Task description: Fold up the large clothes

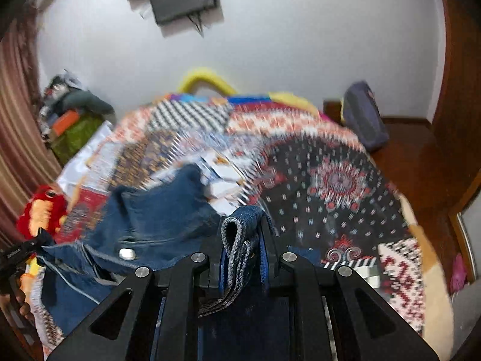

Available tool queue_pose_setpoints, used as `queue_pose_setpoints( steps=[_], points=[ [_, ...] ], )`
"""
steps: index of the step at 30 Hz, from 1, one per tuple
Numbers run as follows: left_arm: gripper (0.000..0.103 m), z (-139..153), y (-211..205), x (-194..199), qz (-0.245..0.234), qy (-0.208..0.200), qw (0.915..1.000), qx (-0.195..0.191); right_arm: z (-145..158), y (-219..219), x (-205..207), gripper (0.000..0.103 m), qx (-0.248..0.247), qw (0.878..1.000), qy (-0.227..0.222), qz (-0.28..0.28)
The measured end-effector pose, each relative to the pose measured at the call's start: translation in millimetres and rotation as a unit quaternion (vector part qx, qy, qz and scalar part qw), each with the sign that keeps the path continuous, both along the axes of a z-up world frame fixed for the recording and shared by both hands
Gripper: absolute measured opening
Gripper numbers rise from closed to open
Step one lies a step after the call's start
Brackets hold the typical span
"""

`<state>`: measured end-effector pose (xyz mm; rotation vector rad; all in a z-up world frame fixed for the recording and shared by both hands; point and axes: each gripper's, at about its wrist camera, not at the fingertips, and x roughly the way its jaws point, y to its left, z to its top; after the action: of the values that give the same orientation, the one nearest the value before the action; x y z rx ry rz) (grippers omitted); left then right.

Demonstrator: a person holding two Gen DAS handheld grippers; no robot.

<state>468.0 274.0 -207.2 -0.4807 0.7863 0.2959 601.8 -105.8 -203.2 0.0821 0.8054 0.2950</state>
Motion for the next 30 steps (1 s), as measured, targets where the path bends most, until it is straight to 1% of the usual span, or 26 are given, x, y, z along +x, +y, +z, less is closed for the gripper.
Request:
queue_pose_setpoints(
  steps=[2, 3, 6, 8, 9, 10, 13, 14, 16, 17, 18, 19, 20, 21, 23, 25, 26, 27, 29, 30],
  points=[
    [0.01, -18.9, 6.7, 12.6, 0.004, 0.022, 0.9997, -0.005, -23.1, -0.2, 13.1, 0.014, -0.001, 1.0, 0.021, -0.005],
    [0.01, -26.1, 10.1, 17.4, 0.007, 0.03, 0.9995, 0.0, -32.0, -1.1, 17.9, 0.014, -0.001, 1.0, 0.031, -0.006],
    [0.01, -34.6, 15.3, 27.1, 0.02, 0.048, 0.9978, 0.042, -55.7, -3.9, 30.7, 0.015, 0.001, 0.998, 0.063, -0.005],
    [0.01, -35.6, 19.4, 32.4, 0.033, 0.063, 0.9953, 0.067, -59.0, -9.8, 35.3, 0.015, 0.023, 0.997, 0.078, -0.004],
    [0.01, -37.5, 23.6, 35.8, 0.039, 0.077, 0.9932, 0.077, -58.4, -13.3, 37.0, 0.015, 0.032, 0.996, 0.082, -0.003],
    [0.01, -40.8, 29.7, 37.3, 0.043, 0.093, 0.9914, 0.082, -56.2, -16.1, 38.4, 0.015, 0.039, 0.996, 0.083, -0.001],
    [0.01, -39.1, 40.0, 31.2, 0.031, 0.089, 0.994, 0.056, -43.1, -25.0, 39.1, 0.015, 0.053, 0.994, 0.091, 0.003],
    [0.01, -34.7, 39.7, 26.8, 0.027, 0.087, 0.994, 0.061, -34.0, -28.6, 37.4, 0.015, 0.053, 0.995, 0.083, -0.003],
    [0.01, -23.7, 36.1, 18.7, 0.018, 0.088, 0.9917, 0.092, -15.1, -35.3, 34.1, 0.015, 0.042, 0.997, 0.055, -0.019],
    [0.01, -19.3, 34.3, 16.8, 0.012, 0.089, 0.9908, 0.102, -0.9, -40.0, 31.9, 0.015, 0.013, 0.998, 0.028, -0.05],
    [0.01, -12.1, 30.6, 13.3, 0.001, 0.088, 0.9897, 0.113, 8.4, -43.3, 30.7, 0.015, -0.008, 0.998, 0.014, -0.066],
    [0.01, -4.3, 26.6, 9.2, -0.011, 0.088, 0.9888, 0.121, 16.4, -46.5, 30.5, 0.015, -0.019, 0.997, 0.008, -0.069],
    [0.01, 1.6, 24.2, 8.2, -0.019, 0.087, 0.9883, 0.124, 23.0, -48.9, 30.1, 0.015, -0.018, 0.998, 0.012, -0.058],
    [0.012, 9.4, 20.7, 4.6, -0.03, 0.084, 0.9878, 0.128, 28.9, -51.0, 28.0, 0.015, -0.012, 0.999, 0.02, -0.042],
    [0.024, 21.6, 15.1, -3.0, -0.043, 0.079, 0.9875, 0.129, 36.3, -50.1, 18.1, 0.015, -0.016, 0.999, 0.02, -0.021],
    [0.055, 33.5, 6.3, -11.0, -0.052, 0.072, 0.9866, 0.137, 41.1, -42.5, 2.1, 0.015, -0.034, 0.999, 0.012, 0.004],
    [0.059, 38.4, 2.2, -14.8, -0.055, 0.065, 0.9864, 0.141, 41.8, -37.6, -8.0, 0.015, -0.042, 0.999, 0.01, 0.02],
    [0.06, 43.1, -3.0, -20.1, -0.061, 0.056, 0.9862, 0.143, 41.5, -32.1, -16.4, 0.015, -0.045, 0.998, 0.01, 0.033],
    [0.063, 47.5, -13.9, -27.1, -0.078, 0.05, 0.9864, 0.136, 39.9, -19.3, -35.5, 0.015, -0.048, 0.997, 0.012, 0.058],
    [0.067, 47.2, -19.0, -29.3, -0.086, 0.049, 0.9871, 0.126, 37.5, -11.8, -42.5, 0.015, -0.048, 0.996, 0.016, 0.069]
  ],
)
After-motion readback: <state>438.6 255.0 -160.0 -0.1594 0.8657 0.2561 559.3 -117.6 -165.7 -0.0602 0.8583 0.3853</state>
